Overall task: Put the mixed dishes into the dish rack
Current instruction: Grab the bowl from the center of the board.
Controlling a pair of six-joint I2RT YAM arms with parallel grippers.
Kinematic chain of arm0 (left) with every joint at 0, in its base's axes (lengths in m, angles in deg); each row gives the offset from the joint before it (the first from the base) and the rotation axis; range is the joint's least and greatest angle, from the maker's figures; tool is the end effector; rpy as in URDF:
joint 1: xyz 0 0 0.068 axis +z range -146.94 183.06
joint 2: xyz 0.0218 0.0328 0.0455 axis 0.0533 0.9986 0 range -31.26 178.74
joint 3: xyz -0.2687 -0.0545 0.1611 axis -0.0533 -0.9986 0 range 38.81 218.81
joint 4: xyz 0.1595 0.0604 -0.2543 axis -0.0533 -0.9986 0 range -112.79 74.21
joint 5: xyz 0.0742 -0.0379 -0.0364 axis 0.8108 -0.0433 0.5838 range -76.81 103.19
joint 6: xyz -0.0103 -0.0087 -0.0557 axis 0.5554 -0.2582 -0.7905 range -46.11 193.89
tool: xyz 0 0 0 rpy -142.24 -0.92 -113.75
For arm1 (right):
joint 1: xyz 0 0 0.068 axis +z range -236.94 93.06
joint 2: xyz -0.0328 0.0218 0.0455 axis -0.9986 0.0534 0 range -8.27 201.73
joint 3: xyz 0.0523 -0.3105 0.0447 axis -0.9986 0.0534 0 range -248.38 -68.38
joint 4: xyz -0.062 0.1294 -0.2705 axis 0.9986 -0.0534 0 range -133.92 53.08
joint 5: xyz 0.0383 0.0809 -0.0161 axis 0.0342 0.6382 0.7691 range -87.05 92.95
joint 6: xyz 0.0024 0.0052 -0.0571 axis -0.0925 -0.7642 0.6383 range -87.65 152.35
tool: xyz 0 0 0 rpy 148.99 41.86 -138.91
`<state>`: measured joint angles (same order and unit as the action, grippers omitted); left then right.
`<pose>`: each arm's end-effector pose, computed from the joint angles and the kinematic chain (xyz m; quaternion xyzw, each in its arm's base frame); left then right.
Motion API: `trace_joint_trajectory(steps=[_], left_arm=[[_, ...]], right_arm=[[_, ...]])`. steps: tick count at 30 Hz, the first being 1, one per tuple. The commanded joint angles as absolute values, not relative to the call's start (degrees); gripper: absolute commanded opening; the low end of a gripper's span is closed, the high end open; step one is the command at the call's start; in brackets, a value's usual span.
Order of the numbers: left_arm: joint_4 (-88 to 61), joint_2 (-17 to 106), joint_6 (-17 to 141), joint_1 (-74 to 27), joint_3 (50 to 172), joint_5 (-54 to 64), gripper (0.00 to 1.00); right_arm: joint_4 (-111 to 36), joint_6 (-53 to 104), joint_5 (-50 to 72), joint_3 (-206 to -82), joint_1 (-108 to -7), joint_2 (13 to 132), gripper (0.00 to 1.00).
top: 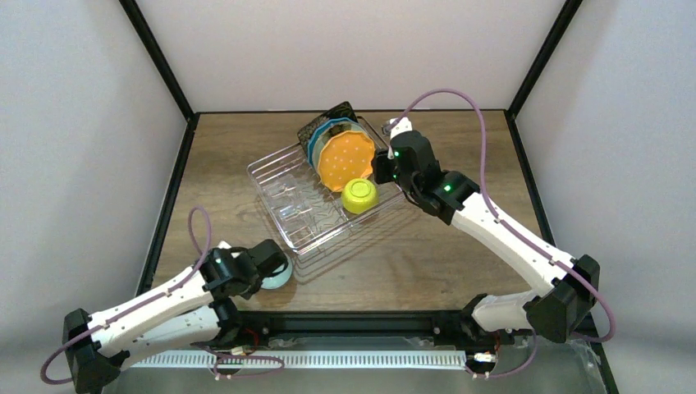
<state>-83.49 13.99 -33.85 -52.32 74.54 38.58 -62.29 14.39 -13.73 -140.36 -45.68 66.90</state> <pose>0.0849 -0.0922 0.2370 -0.4497 0.8592 -0.0753 0.2319 0.2595 0.2121 0.4034 -0.0992 0.8480 0.1413 0.5010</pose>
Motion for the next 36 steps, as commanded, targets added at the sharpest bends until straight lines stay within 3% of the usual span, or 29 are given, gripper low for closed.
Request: trace_joint_trajectory(steps=[1,36], left_arm=[[-85.82,13.65,-38.81,-52.23,74.43,35.71,0.89],[-91.89,20.48,-35.27,-52.25,80.86,24.73,0.90]], right_arm=[[-61.13,15.55,-13.05,-138.95,-45.43,67.36,0.82],[-57.10,16.70,-12.59,-135.72,-45.37,69.24,0.83]])
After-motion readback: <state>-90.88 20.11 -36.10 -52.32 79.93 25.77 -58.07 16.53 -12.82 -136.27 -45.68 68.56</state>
